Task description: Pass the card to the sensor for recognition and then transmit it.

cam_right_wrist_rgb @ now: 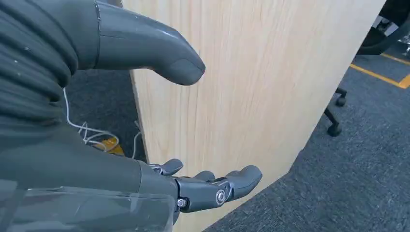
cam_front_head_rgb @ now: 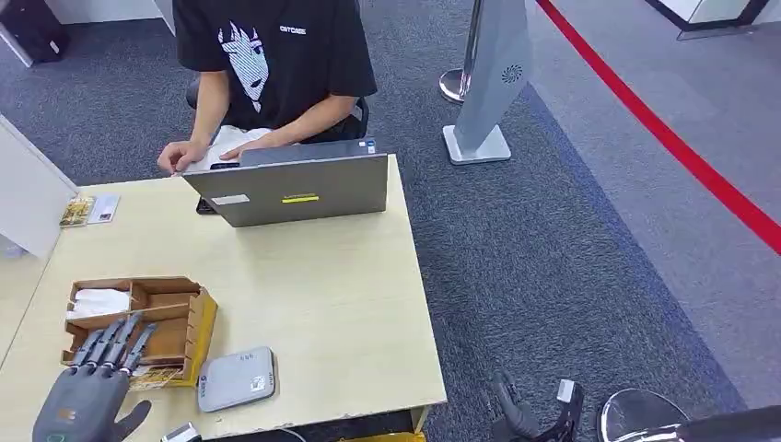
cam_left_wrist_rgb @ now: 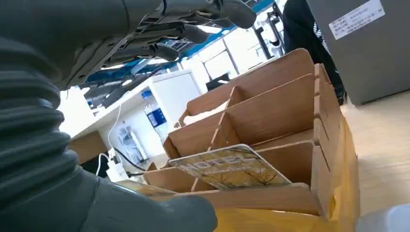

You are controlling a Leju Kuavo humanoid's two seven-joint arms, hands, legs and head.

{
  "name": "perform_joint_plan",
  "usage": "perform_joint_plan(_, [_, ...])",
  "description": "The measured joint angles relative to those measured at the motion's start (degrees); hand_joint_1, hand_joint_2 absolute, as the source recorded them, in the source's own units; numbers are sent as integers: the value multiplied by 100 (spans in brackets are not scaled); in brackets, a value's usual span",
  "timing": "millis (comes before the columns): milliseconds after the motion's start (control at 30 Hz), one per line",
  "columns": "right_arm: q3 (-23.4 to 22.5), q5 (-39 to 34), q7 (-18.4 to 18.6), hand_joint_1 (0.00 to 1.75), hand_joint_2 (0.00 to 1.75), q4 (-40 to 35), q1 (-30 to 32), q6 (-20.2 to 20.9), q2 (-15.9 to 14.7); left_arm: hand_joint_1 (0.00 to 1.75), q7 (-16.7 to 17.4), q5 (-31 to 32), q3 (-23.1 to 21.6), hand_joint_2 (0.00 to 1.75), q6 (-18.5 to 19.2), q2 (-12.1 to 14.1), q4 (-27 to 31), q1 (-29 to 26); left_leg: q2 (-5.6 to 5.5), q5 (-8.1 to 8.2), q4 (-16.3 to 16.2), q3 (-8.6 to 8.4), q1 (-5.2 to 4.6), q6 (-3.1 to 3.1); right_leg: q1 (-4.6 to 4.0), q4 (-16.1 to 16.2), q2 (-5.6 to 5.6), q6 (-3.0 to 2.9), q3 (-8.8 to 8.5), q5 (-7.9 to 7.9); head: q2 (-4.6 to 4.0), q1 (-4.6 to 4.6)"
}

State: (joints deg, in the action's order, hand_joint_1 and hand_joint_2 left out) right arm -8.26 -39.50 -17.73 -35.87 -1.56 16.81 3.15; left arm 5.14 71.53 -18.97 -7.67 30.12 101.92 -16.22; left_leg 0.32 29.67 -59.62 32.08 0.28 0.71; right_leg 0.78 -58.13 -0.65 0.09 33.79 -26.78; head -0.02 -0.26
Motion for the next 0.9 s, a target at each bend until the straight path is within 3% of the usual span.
perform_joint_plan(133, [-2,4,15,0,175,-15,1,-2,7,0,-212,-260,89,175,0,-98,-135,-1,0,0,0,0,0,0,0,0,0,0,0,0,0,0])
perform_joint_plan(800, [-4,4,37,0,175,-68,9,-17,9,0,-294,-332,245,175,-125,-356,-516,0,0,0,0,0,0,0,0,0,0,0,0,0,0,0])
perform_joint_plan(833, [-4,4,53,0,175,-72,11,-17,9,141,-302,-371,262,175,-129,-374,-538,0,0,0,0,0,0,0,0,0,0,0,0,0,-2,0])
perform_joint_plan(867, [-4,4,63,0,175,-79,15,-18,9,175,-324,-399,282,175,-136,-387,-559,0,0,0,0,0,0,0,0,0,0,0,0,0,-2,0])
perform_joint_plan(900, [-4,2,70,0,175,-79,16,-17,9,175,-355,-437,293,175,-138,-398,-577,1,0,0,0,0,0,0,0,0,0,0,0,0,0,2])
